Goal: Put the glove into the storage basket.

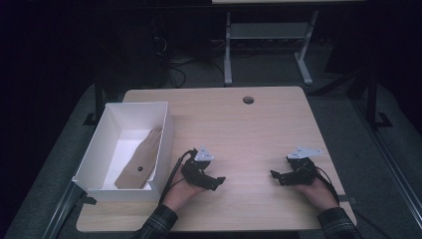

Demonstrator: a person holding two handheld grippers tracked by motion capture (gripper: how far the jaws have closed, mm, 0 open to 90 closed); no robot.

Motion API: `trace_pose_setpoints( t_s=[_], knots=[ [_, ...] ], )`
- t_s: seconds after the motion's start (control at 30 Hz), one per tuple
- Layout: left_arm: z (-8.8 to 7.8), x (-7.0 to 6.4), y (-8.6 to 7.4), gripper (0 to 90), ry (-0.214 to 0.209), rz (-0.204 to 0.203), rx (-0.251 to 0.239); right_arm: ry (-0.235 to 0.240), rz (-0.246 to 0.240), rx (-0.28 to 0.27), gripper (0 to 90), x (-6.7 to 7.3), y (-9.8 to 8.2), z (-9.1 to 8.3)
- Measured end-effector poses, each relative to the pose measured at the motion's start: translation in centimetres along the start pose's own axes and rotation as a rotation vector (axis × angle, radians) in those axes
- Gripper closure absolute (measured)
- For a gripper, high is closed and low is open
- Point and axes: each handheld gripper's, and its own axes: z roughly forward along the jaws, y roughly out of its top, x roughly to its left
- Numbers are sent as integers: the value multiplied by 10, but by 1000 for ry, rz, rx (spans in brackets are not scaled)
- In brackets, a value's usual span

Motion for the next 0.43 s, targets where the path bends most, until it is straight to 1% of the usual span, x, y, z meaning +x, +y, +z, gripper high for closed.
trace_pose_setpoints(
  t_s=[0.03,0.1,0.17,0.23,0.3,0.43],
  knots=[
    [3,1,-2,158,10,4,12,1,-1,0,134,0,0,0],
    [9,3,-5,158,20,-6,34,2,-3,0,134,0,0,0],
    [11,3,-8,160,30,-1,24,3,-4,-1,134,0,0,0],
    [12,4,-8,160,49,29,23,6,-8,-2,134,0,0,0],
    [13,3,-12,159,79,56,3,6,-10,-2,134,0,0,0],
    [14,4,-15,154,75,62,-26,6,-13,-1,134,0,0,0]
  ],
)
